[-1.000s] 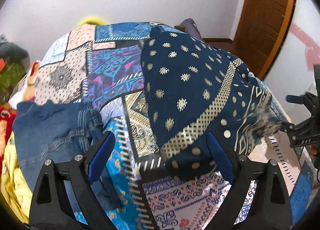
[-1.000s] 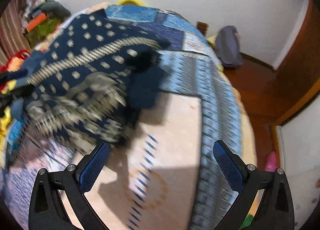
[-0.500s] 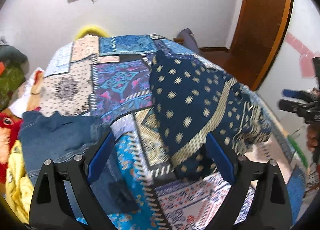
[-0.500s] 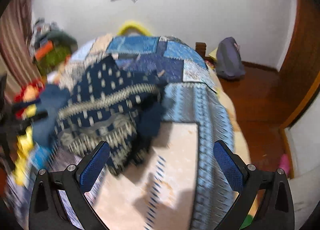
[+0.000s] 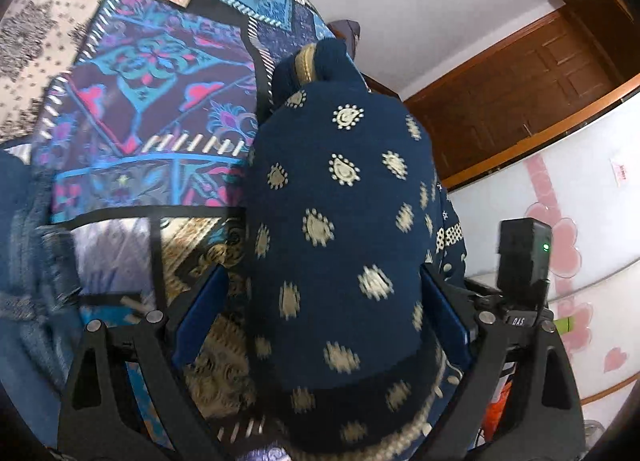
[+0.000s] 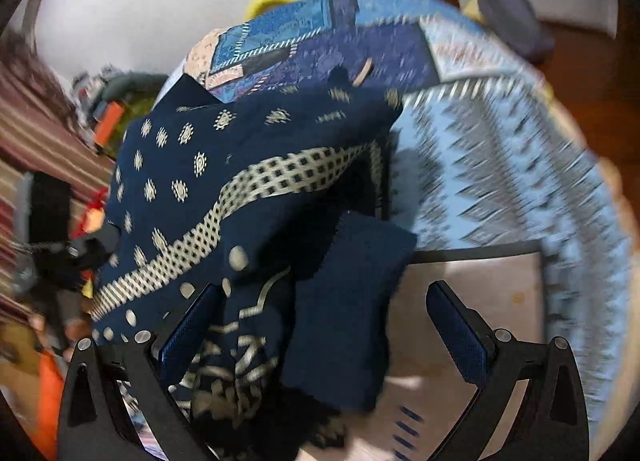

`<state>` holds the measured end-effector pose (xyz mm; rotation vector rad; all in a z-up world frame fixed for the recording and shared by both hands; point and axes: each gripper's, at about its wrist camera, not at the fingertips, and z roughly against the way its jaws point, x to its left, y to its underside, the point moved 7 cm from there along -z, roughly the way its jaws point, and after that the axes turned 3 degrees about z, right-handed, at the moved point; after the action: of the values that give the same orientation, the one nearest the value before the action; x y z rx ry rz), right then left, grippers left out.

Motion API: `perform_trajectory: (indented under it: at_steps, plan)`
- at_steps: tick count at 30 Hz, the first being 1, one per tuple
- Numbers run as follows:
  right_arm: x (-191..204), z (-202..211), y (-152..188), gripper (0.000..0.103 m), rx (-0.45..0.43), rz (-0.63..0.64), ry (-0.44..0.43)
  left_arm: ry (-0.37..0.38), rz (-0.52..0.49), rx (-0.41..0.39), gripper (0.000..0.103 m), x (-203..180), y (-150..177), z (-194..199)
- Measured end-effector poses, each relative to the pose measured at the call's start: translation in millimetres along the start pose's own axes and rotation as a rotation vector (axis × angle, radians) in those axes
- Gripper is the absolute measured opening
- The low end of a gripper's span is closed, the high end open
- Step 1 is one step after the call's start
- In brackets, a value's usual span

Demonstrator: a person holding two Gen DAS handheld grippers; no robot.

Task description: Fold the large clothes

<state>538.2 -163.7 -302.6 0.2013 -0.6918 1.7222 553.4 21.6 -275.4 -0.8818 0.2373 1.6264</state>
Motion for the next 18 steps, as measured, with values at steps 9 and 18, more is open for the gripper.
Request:
perform_trajectory:
  at_steps: [9,18]
  plan:
    - [10,-34,-20,0.102,0.02,-0.128,-0.187,0.004,-0.004,0.015,0.08,-6,-10,-18]
    - [47,-11,-24,0.038,-0.017,-0.057,-0.197,-0.086,-0.176,-0.103,0.058,-39,6,38]
